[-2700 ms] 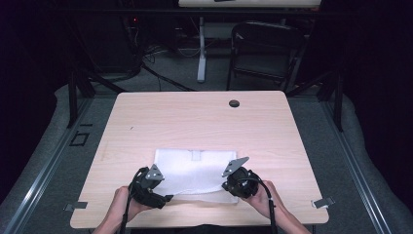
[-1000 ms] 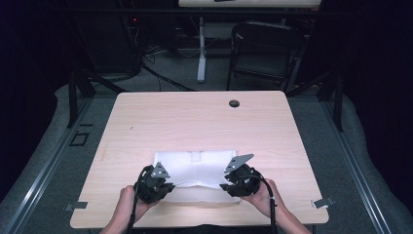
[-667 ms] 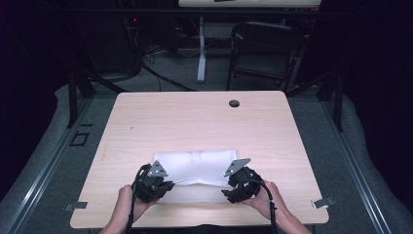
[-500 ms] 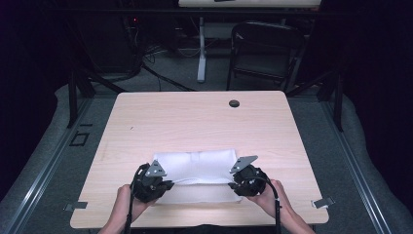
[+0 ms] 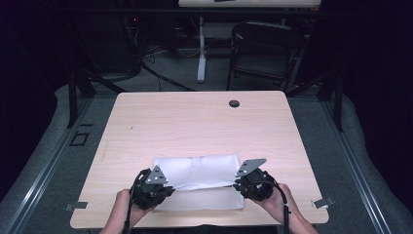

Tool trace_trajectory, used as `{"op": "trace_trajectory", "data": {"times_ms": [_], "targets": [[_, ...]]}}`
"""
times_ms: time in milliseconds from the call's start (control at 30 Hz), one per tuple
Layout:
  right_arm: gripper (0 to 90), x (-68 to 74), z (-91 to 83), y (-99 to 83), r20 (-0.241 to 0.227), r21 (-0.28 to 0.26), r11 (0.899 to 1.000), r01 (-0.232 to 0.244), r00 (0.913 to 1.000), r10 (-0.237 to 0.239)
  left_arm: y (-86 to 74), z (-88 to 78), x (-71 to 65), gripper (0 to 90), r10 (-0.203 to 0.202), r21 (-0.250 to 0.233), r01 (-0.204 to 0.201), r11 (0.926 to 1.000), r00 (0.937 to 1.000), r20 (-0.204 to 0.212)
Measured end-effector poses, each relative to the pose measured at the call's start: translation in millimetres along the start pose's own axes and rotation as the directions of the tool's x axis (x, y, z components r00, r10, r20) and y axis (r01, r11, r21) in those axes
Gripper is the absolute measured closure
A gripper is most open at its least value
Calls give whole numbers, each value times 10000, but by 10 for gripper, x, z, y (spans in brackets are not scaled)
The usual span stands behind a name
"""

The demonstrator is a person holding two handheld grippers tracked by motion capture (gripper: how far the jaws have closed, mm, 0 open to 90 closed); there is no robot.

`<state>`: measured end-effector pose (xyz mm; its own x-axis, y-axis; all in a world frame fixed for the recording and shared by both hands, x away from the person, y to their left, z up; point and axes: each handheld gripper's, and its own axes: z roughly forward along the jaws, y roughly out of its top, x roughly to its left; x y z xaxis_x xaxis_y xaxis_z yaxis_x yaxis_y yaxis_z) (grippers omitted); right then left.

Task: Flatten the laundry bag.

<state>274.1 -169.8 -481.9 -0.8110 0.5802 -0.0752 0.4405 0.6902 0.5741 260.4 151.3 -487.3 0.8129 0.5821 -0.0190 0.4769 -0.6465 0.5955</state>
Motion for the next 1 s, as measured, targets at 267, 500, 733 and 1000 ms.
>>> {"op": "trace_trajectory", "data": {"times_ms": [267,500,733,1000], "targets": [[877,-39,-48,12,34,-397,9988,-302,9995,304,98,-105,70,894,11,-488,-21,9988,9998,-210],[883,-123,-193,151,-147,-1057,9913,-785,9969,774,97,-116,123,750,116,-581,-115,9982,9999,12],[885,-181,-258,317,-138,-1382,9860,-934,9956,924,77,-67,114,459,35,-609,-44,9981,9999,-147],[885,-225,-229,426,-126,-1488,9834,-1042,9946,1035,21,-43,107,314,-192,-691,173,9975,9995,-260]]}}
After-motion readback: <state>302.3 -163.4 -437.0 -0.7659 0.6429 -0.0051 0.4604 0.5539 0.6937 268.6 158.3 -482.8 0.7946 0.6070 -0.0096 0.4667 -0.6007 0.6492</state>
